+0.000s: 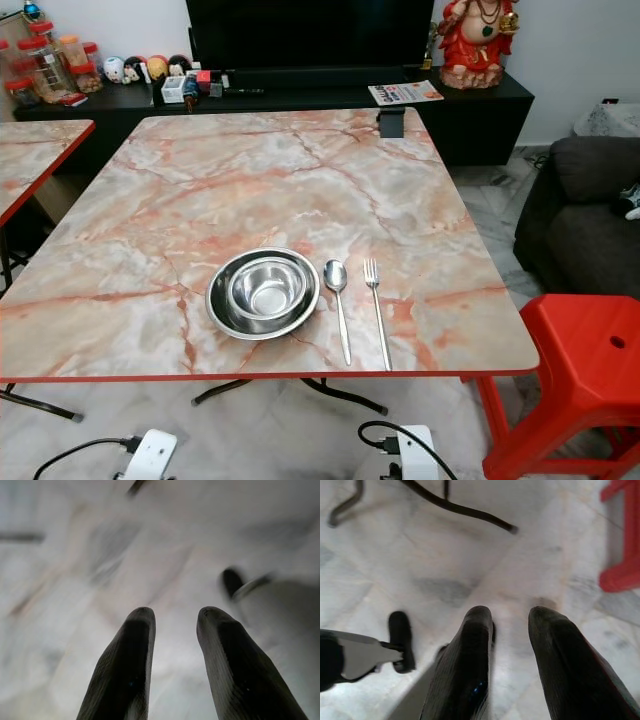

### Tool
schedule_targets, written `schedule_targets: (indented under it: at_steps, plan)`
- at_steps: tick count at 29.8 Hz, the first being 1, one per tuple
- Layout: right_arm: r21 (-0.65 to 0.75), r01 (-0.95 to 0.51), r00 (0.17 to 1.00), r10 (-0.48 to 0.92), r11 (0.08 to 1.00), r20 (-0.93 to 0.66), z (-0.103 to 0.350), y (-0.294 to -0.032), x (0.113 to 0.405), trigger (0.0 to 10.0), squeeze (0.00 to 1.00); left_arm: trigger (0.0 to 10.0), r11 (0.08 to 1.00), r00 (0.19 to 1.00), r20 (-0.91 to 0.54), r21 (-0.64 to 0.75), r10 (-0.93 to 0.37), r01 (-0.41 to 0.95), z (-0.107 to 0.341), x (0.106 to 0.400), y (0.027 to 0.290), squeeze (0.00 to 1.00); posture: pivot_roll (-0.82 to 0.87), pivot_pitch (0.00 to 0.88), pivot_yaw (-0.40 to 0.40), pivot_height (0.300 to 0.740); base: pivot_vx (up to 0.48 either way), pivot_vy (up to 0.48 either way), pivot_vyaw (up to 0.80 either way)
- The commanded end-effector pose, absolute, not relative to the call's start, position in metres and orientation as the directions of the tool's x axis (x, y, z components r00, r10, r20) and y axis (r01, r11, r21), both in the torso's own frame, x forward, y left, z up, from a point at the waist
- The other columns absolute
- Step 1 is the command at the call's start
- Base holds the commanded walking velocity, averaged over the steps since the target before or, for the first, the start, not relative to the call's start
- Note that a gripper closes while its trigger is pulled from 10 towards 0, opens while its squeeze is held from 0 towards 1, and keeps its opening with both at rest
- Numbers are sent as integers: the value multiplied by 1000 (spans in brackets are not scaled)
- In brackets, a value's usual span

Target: Setting the table

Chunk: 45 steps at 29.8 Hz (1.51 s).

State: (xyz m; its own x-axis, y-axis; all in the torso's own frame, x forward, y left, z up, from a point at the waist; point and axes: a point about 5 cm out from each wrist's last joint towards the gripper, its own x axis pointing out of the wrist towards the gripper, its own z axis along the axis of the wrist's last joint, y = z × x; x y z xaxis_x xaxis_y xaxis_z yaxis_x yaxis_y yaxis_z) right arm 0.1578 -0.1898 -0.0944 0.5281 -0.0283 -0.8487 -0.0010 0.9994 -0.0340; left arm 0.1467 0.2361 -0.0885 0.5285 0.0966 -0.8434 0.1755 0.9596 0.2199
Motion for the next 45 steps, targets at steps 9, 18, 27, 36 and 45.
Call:
schedule_targets:
  at_steps: [9,18,27,36,45]
  plan:
    - [-16,44,549,-37,999,-835,-93,-192,159,10000,0,10000,972,477,-847,217,235,-94,-92,122,257,0,-22,0,5,740,0,0,0]
    - [-35,8,549,-34,999,-835,-95,-194,152,10000,0,10000,989,521,-843,143,134,-22,-94,140,224,0,-55,0,19,740,0,0,0]
    - [-86,-29,536,-57,996,-842,-98,-209,134,10000,0,10000,990,505,-858,134,96,38,-98,133,217,0,-67,0,18,740,0,0,0]
    - [-79,-69,539,-29,995,-842,-97,-208,136,10000,0,10000,986,500,-860,153,102,62,-98,129,223,0,-53,0,4,740,0,0,0]
    - [-51,22,576,-54,998,-816,-93,-205,149,10000,0,10000,982,514,-843,187,158,6,-91,133,244,0,-39,0,-1,740,0,0,0]
